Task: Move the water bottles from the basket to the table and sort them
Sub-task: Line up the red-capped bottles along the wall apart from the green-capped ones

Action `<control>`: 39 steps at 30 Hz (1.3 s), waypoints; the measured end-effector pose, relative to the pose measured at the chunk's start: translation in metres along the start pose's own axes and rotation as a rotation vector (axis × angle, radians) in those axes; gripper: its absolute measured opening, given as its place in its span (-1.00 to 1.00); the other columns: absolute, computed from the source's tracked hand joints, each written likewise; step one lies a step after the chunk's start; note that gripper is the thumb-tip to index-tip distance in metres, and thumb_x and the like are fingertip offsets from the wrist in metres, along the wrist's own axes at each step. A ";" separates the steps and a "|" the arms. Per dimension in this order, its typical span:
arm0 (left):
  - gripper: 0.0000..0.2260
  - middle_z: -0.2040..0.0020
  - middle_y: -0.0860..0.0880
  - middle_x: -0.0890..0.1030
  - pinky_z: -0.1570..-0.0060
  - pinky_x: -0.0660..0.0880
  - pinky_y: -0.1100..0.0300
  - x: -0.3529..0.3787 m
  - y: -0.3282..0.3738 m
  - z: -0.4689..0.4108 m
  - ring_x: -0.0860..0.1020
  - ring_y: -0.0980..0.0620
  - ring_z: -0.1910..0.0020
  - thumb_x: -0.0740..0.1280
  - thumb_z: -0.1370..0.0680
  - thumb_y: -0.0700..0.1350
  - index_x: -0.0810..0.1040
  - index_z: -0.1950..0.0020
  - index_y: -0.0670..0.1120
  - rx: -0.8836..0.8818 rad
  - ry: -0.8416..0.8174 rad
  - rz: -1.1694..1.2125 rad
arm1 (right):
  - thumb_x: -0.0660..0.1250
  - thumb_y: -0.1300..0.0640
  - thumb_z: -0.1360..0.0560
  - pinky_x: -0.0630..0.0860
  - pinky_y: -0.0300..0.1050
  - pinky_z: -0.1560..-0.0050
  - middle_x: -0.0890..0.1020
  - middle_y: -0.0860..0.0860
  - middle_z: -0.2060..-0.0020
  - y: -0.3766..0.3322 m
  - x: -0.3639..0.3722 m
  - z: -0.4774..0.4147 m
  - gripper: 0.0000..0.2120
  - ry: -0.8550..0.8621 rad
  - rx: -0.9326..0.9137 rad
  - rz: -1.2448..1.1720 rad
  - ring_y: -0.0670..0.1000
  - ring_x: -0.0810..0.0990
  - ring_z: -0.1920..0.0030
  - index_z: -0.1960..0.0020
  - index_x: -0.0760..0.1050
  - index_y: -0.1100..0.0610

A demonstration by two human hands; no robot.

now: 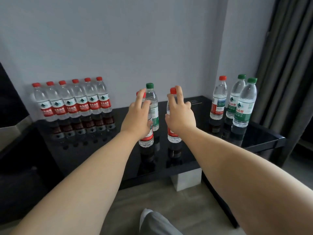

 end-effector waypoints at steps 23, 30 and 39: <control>-0.41 -0.65 -0.01 -0.10 -0.04 0.61 0.00 -0.035 -0.073 0.023 0.53 -0.15 -0.26 0.61 -0.41 -0.13 0.40 -0.34 -0.11 -0.064 -0.036 -0.116 | 0.42 0.09 -0.57 0.63 0.10 0.06 -0.23 -0.05 -0.64 -0.086 0.028 0.001 -0.35 -0.072 -0.138 -0.122 0.30 0.46 -0.27 -0.54 0.16 -0.02; -0.39 -0.65 -0.01 -0.05 -0.01 0.61 0.03 -0.047 -0.081 0.028 0.53 -0.13 -0.23 0.63 -0.38 -0.11 0.41 -0.33 -0.08 -0.106 -0.035 -0.177 | 0.46 0.06 -0.56 0.66 0.23 -0.10 -0.23 -0.09 -0.64 -0.089 0.032 0.000 -0.28 -0.114 -0.199 -0.170 0.37 0.39 -0.41 -0.57 0.14 -0.05; -0.24 -0.65 -0.02 0.02 -0.26 0.54 -0.10 -0.063 -0.094 0.035 0.29 -0.18 -0.52 0.64 -0.36 -0.11 0.37 -0.49 0.03 -0.120 -0.052 -0.288 | 0.50 0.20 -0.51 0.64 0.25 -0.16 -0.24 -0.12 -0.63 -0.090 0.029 -0.001 -0.18 -0.202 -0.230 -0.228 0.34 0.36 -0.45 -0.60 0.12 -0.06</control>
Point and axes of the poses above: each hand's wrist, its own z-axis away from the middle knuckle, its own x-axis out of the palm, y = z × x, the point moved 7 cm from there along -z, towards the middle knuckle
